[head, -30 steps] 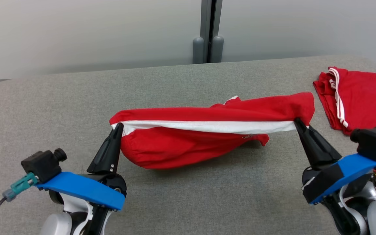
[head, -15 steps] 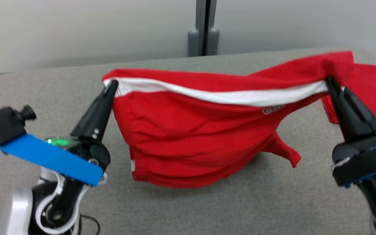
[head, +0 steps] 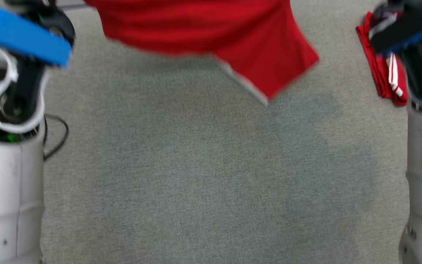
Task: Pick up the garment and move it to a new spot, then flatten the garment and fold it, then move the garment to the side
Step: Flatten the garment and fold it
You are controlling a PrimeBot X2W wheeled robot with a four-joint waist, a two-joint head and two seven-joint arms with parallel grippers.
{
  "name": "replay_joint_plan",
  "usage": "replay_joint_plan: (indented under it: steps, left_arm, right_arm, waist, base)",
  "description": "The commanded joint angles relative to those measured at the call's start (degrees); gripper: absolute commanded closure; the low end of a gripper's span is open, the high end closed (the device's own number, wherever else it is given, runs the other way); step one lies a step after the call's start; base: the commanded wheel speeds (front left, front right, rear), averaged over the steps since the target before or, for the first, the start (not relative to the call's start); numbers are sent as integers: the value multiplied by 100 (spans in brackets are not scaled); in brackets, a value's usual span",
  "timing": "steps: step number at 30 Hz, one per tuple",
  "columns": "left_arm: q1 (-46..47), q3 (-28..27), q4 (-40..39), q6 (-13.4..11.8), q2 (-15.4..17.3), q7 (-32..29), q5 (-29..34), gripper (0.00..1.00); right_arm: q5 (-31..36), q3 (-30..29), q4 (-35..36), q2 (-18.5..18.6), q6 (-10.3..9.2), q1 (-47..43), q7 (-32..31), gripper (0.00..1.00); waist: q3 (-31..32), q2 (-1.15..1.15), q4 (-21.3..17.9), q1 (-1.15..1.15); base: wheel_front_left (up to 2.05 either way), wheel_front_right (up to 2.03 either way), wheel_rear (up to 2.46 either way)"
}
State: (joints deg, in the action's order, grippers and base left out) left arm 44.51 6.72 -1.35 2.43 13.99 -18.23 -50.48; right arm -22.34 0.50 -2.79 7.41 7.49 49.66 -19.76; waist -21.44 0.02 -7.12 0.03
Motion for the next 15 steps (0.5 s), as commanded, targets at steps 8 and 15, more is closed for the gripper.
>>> replay_joint_plan:
  steps: [8, 15]
  left_arm:
    - [1345, -23, 904, 431, -86, 1334, 283, 100]
    - [501, 1203, 1011, 517, 268, 2373, 500, 100]
  right_arm:
    - [237, 338, -1292, 66, -1, 1677, 2159, 100]
    - [-26, 874, -1928, 356, 1, 813, 2536, 100]
  waist:
    - [-401, -2, 76, -3]
    - [-310, -2, 224, -3]
  base:
    - [0, 0, 0]
    - [0, 0, 0]
